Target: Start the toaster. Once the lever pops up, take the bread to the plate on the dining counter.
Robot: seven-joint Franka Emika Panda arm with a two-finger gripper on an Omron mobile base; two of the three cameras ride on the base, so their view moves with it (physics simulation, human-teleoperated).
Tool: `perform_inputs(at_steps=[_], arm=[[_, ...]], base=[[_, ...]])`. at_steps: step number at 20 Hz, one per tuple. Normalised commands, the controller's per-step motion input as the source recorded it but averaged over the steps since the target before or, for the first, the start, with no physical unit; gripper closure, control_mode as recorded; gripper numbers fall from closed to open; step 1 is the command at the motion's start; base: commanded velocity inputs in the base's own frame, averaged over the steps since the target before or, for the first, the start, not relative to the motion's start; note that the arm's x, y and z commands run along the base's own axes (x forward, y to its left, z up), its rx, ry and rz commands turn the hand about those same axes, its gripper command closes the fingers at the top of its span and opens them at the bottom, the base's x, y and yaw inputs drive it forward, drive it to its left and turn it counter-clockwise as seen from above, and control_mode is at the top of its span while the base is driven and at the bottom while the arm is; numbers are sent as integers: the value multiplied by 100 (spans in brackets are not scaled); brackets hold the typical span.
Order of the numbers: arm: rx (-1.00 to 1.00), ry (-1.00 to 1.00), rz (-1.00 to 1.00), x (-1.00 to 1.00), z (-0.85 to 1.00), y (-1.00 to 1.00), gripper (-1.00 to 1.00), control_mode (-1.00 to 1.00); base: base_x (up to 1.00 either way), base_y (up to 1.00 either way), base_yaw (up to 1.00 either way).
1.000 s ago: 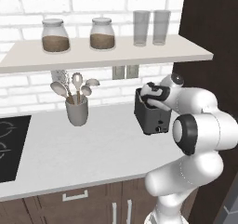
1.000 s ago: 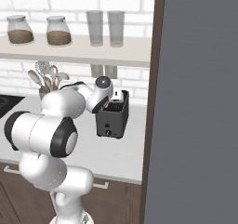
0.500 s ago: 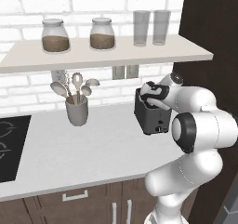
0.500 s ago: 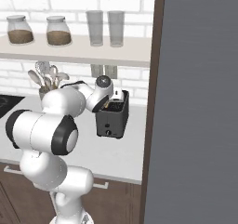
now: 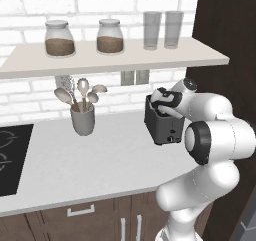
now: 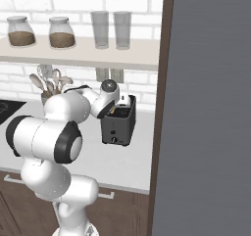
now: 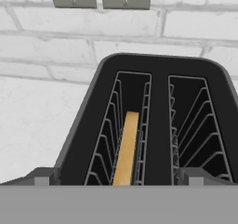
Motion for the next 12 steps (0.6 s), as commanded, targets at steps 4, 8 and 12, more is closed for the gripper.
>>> perform_inputs(at_steps=[4, 8, 12], arm=[[0, 0, 0, 0, 0, 0, -100, -100], [0, 0, 0, 0, 0, 0, -100, -100], [0, 0, 0, 0, 0, 0, -100, -100]], base=[[0, 0, 0], [0, 0, 0], [0, 0, 0]])
